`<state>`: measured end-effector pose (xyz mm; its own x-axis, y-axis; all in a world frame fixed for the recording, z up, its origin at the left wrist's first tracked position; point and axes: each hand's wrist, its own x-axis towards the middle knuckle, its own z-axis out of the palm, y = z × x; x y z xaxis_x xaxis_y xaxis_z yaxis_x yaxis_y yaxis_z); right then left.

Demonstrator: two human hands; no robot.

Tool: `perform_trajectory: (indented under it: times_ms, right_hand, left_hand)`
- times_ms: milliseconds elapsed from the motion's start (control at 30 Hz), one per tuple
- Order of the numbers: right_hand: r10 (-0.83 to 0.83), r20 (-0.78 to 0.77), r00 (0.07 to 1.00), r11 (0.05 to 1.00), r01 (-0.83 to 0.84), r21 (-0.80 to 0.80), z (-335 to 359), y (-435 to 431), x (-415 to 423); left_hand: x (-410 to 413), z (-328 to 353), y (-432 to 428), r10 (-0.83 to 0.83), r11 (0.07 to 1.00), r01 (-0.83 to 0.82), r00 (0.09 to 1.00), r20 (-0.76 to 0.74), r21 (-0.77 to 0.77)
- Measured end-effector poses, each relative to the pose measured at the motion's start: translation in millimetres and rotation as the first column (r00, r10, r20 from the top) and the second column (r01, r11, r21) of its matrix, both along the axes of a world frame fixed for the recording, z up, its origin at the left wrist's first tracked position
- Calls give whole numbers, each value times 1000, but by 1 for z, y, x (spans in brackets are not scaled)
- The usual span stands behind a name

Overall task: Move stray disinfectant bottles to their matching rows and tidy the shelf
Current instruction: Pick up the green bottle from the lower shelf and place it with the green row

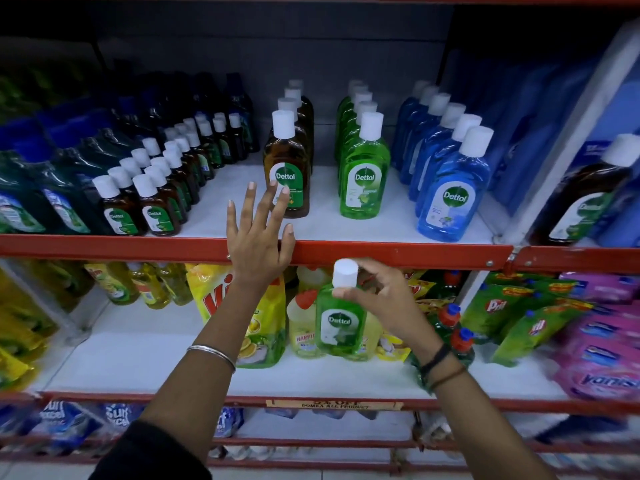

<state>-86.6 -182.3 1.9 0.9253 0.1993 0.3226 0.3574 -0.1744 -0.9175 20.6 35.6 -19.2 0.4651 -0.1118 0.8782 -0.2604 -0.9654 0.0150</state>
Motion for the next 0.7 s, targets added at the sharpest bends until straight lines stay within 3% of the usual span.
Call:
perform_trajectory:
  times_ms: [333,500,700]
  right_hand:
    - [-245,324,914,959,179,220,116,-26,34]
    - [-374,369,851,926,320,199,130,-27,71]
    - [-336,342,878,942,306,139,112,-21,95]
  left_hand:
    - [-8,6,-1,-20,999,19,998,-61,-26]
    - [-10,7,-3,-29,999,26,996,-89,-34]
    - [-8,6,-2,-25,999,23,997,-68,-35]
